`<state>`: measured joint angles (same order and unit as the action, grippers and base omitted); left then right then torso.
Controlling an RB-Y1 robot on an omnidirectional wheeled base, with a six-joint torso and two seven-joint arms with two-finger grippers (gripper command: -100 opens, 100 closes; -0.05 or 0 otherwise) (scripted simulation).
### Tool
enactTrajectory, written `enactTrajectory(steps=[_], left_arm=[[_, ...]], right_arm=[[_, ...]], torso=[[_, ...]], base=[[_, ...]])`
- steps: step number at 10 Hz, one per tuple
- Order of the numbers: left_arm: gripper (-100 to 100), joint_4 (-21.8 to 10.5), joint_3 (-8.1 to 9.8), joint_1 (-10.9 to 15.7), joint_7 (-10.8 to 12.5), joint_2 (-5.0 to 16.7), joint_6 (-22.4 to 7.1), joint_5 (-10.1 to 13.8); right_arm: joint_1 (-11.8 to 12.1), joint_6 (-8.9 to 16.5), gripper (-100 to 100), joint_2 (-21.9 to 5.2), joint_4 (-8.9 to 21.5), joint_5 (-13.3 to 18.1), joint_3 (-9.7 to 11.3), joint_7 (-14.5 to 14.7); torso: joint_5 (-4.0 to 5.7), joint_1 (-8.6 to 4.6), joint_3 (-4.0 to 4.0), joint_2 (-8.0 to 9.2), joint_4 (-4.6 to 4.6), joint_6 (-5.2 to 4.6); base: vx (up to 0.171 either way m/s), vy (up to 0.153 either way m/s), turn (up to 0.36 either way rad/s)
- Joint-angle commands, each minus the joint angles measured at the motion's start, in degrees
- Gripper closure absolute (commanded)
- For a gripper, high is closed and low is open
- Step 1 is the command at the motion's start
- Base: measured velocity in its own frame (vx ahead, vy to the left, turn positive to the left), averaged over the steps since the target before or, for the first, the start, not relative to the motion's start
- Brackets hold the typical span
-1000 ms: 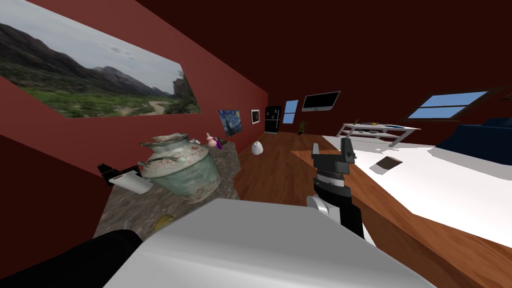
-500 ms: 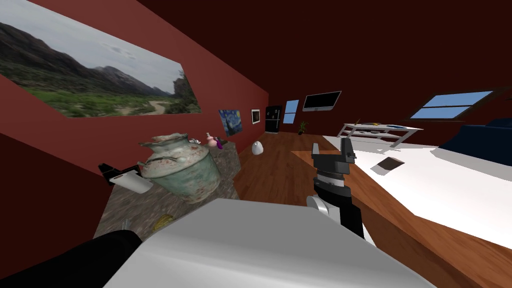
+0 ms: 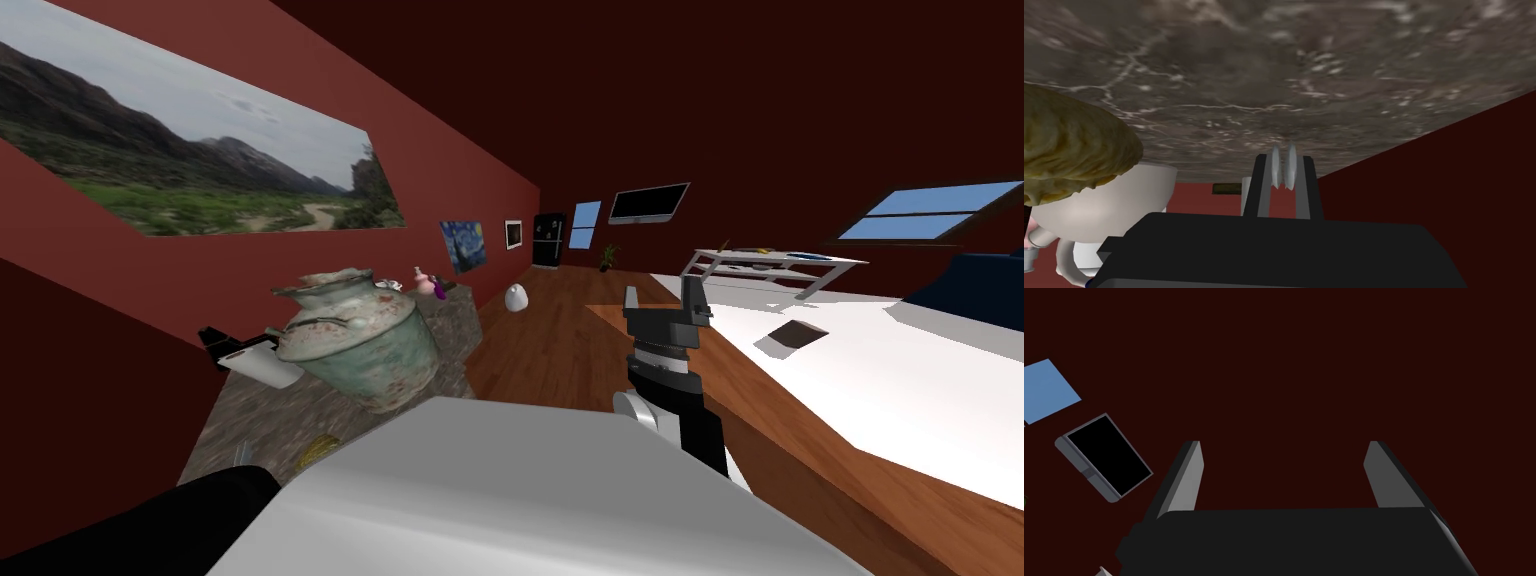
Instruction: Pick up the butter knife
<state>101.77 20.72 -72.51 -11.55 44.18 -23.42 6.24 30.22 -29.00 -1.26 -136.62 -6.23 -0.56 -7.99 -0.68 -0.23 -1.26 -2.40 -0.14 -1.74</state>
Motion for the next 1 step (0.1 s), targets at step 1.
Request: enactTrajectory(steps=[1], left_arm=[[0, 0.0, 0.00, 0.0, 0.0, 0.0, 0.0, 0.0]], right_arm=[[0.0, 0.0, 0, 0.0, 0.0, 0.0, 0.0, 0.0]], torso=[[0.00, 0.00, 0.00, 0.00, 0.00, 0.00]], base=[[0.008, -0.001, -0.006]])
